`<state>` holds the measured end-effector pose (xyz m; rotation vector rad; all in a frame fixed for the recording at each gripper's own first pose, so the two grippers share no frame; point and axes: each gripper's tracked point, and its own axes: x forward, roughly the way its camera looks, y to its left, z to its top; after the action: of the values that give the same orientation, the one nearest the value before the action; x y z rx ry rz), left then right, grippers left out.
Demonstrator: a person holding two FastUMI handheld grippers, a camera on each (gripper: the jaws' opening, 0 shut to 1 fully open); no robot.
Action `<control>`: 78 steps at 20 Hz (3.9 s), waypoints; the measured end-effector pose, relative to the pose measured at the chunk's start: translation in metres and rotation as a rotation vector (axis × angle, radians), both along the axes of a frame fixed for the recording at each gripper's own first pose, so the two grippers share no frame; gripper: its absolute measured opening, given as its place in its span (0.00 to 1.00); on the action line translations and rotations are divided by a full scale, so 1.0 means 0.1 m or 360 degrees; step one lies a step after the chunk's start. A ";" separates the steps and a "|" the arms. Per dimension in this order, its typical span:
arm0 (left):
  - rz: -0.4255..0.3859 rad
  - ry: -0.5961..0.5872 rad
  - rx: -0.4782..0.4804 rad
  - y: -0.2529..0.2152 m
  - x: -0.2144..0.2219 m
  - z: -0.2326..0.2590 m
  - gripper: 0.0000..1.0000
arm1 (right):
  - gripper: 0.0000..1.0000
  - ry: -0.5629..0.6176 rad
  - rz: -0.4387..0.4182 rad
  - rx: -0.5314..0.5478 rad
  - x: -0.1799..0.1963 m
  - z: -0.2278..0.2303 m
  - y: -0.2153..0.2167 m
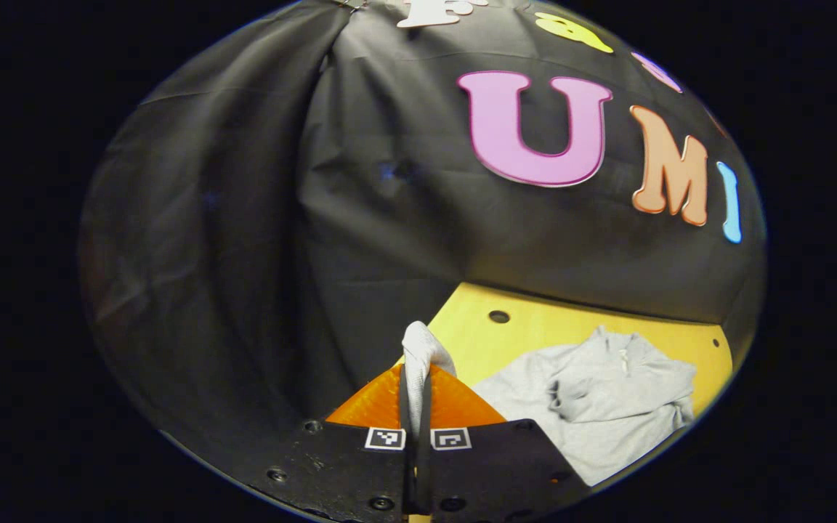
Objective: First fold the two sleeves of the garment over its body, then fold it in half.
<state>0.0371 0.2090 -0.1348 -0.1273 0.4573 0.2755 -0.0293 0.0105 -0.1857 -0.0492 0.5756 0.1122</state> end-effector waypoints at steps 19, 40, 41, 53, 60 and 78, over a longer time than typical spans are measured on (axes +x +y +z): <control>-0.0948 -0.0107 -0.0063 -3.35 0.84 0.35 0.00 | 0.98 0.0017 -0.0294 -0.0037 -0.67 0.02 -1.19; -0.1306 0.0084 -0.0111 -5.06 0.69 -0.68 0.52 | 0.98 0.0095 -0.0424 -0.0094 -1.12 -0.07 -1.83; -0.1282 0.0047 -0.0098 -4.98 0.71 -0.62 0.73 | 0.98 0.0091 -0.0401 -0.0087 -1.08 -0.08 -1.76; -0.0833 -0.0102 0.0050 -3.07 0.34 -0.18 0.95 | 0.98 0.0079 -0.0095 0.0066 -0.41 -0.20 -0.70; -0.0576 0.0092 0.0031 -2.12 -0.34 -0.57 0.96 | 0.98 0.0121 0.0005 0.0046 -0.33 -0.37 -0.46; -0.0422 0.0647 -0.0173 -1.66 -1.40 -1.92 0.97 | 0.99 0.0531 -0.0052 -0.0046 -0.88 -1.49 -0.43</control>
<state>-0.1027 0.0433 -0.3269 -0.1150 0.8853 0.0128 -0.1177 -0.0320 -0.3345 -0.0495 0.9109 0.0808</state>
